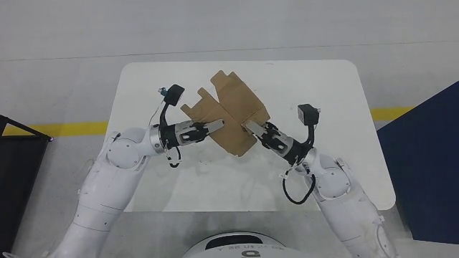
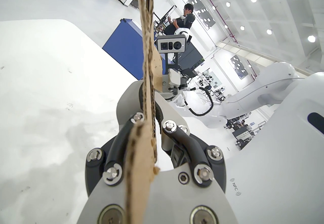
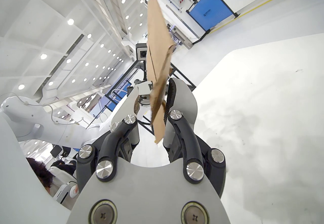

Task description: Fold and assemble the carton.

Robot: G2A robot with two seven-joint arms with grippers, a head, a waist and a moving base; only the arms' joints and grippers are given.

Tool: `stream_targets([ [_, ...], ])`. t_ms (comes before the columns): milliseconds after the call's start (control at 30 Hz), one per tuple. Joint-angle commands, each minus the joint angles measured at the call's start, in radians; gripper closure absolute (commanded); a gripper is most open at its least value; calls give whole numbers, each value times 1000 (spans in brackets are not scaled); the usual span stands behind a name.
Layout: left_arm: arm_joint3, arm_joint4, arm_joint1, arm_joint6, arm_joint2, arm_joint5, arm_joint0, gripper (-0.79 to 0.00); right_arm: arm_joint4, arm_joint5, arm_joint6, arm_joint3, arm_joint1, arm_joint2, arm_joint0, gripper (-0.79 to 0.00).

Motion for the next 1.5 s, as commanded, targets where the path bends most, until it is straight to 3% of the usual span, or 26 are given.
stream_targets([
  [0, 1, -10, 2, -1, -1, -1, 1, 0, -2, -2, -11, -3, 1, 6, -4, -243],
  [267, 1, -23, 10, 3, 2, -7, 1, 0, 4, -9, -27, -11, 8, 19, -13, -145],
  [433, 10, -35, 13, 18, 3, 0, -1, 0, 13, -13, -32, -15, 11, 25, -15, -200],
  [500, 22, -106, 13, 24, 12, 45, 0, 0, 25, -17, -38, -20, 14, 36, -20, -222],
  [633, 75, -421, 12, -8, 6, 320, -32, 0, 81, -43, -52, -37, 20, 73, -39, -209],
  [733, 150, -734, 8, -97, 4, 633, -74, 0, 109, -59, -54, -50, 25, 102, -55, -197],
  [767, 190, -835, 8, -160, 12, 786, -99, 0, 112, -64, -55, -56, 27, 111, -61, -197],
  [833, 236, -858, 10, -217, 25, 933, -139, 0, 116, -66, -56, -60, 28, 118, -66, -194],
  [867, 250, -802, 14, -205, 27, 948, -162, 0, 118, -66, -56, -62, 29, 121, -68, -185],
  [900, 239, -722, 17, -194, 28, 906, -177, 0, 119, -65, -56, -64, 30, 121, -69, -188],
  [1100, 241, -750, 16, -200, 33, 929, -169, 0, 109, -58, -54, -59, 31, 113, -61, -191],
  [1267, 270, -1203, -2, -247, 65, 1410, -153, 0, 100, -55, -59, -55, 32, 105, -55, -194],
  [1467, 261, -1906, -11, 100, 155, 1757, -129, 0, 81, -50, -66, -54, 33, 98, -52, -194],
])
